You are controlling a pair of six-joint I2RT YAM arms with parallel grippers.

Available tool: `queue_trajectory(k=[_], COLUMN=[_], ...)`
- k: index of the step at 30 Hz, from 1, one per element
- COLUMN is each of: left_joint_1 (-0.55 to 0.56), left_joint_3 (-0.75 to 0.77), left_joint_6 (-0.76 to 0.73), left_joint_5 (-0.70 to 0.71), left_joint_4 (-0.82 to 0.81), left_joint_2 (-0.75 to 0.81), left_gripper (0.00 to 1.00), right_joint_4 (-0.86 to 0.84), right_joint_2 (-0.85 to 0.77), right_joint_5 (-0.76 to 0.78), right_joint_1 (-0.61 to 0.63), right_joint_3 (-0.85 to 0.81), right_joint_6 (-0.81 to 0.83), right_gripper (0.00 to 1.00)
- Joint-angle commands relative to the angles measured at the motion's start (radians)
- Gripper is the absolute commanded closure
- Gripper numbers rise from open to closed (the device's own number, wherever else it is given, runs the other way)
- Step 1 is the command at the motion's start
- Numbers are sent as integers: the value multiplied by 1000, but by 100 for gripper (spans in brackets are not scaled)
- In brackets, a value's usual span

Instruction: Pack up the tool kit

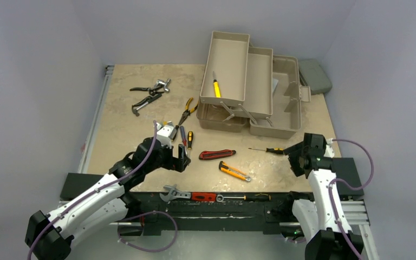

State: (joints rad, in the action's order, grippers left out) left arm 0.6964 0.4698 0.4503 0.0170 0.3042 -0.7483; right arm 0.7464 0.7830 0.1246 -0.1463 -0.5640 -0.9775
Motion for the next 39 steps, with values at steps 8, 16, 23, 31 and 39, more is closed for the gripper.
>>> queue_trajectory(k=[8, 16, 23, 31, 39], left_joint_1=[5, 5, 5, 5, 5], left_joint_3=[-2, 0, -10, -3, 1], left_joint_6=[-15, -16, -17, -19, -21], left_joint_5=[-34, -30, -21, 14, 17], left_joint_4=[-34, -40, -55, -62, -68], left_joint_2=[9, -15, -29, -56, -79], left_gripper=[6, 6, 6, 6, 6], right_joint_4=[-57, -307, -394, -504, -599], right_joint_2=[-53, 166, 497, 873, 1079], right_joint_5=[57, -39, -116, -359, -428], right_joint_1=[1, 2, 0, -17, -34], right_joint_3=[-50, -369, -601, -829, -893], right_joint_6=[-145, 222, 137, 23, -88], right_gripper=[45, 30, 11, 18, 24])
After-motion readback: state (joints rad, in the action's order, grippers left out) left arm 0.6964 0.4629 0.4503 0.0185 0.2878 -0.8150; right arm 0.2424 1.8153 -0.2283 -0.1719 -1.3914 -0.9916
